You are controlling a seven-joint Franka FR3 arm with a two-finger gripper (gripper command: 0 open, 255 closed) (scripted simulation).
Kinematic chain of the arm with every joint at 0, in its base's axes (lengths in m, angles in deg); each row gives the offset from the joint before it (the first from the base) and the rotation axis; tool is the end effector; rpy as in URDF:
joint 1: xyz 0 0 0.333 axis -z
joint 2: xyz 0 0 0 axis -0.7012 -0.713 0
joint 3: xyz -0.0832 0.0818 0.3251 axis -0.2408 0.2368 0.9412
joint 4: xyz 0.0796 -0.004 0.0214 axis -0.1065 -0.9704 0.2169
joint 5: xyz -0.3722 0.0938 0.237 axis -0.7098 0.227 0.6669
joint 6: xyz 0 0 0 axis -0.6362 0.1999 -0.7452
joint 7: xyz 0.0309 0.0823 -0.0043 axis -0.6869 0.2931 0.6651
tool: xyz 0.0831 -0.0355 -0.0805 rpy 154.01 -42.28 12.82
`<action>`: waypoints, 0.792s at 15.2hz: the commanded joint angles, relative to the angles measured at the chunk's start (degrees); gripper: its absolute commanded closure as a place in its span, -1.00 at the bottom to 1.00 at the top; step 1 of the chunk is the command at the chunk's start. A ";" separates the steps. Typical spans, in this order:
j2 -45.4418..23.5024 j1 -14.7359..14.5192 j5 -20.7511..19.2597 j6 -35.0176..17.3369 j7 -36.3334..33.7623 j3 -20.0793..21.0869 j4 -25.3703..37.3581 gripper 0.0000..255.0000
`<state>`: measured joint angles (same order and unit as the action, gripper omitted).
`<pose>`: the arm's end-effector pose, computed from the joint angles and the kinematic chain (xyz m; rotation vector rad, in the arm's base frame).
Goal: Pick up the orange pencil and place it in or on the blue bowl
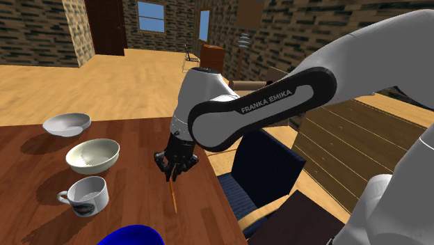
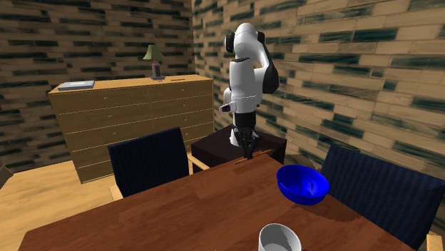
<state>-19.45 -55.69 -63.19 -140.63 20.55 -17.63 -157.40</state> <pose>0.4978 0.3335 0.3860 -2.8690 0.5228 -0.0892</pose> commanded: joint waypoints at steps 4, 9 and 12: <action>-0.95 -2.68 -2.24 0.59 -6.95 2.74 2.17 1.00; -3.69 -6.30 -6.21 1.24 -16.10 5.83 5.99 1.00; -6.06 -8.74 -9.17 2.02 -21.74 7.36 9.09 1.00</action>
<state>-24.48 -63.73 -71.28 -138.76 0.62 -10.65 -149.42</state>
